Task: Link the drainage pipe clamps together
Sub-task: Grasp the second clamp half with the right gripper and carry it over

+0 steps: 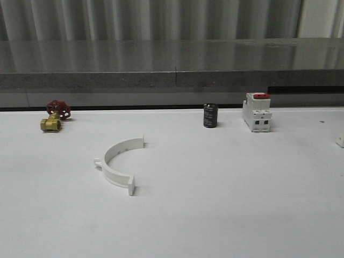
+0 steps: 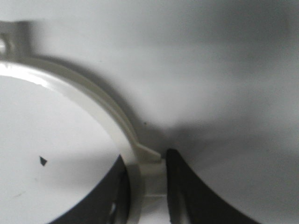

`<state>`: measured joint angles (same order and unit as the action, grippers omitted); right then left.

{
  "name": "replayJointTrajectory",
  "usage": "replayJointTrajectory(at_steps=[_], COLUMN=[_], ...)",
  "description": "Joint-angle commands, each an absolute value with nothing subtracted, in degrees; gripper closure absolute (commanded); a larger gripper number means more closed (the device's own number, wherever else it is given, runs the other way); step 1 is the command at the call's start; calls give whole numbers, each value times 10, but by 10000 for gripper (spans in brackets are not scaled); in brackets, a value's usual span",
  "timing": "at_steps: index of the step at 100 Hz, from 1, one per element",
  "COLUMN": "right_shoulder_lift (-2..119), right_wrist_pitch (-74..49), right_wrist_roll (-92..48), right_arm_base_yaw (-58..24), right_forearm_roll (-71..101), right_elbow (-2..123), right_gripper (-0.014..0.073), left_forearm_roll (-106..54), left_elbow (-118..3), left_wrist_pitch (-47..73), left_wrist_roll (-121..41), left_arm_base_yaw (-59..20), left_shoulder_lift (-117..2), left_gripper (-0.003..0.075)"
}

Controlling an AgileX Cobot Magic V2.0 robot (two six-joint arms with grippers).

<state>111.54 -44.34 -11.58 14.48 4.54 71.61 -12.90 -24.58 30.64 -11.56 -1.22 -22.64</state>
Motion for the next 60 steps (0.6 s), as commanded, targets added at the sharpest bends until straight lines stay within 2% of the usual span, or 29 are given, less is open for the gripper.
replayJointTrajectory(at_steps=[1,18,28,45,60], right_shoulder_lift=[1079,1027,1005,1017,1060], right_wrist_pitch=[-445,-457,-444,-431,-455], right_wrist_roll=[-121,-65,-5,159,304], right_arm_base_yaw=[132,49,-26,-168,-263], right_forearm_roll=[73,92,84,17,-65], right_elbow=[736,738,738,765,820], right_gripper=[657,655,617,613,613], left_forearm_roll=[-140,-140,-140,-140,-140], left_elbow=[-261,-261,-261,-261,-261], left_wrist_pitch=[262,262,262,262,262], left_wrist_roll=[-116,-116,-116,-116,-116], left_arm_base_yaw=[-11,-11,-11,-11,-11], left_shoulder_lift=[-229,-229,-229,-229,-229], left_gripper=[741,741,741,741,741])
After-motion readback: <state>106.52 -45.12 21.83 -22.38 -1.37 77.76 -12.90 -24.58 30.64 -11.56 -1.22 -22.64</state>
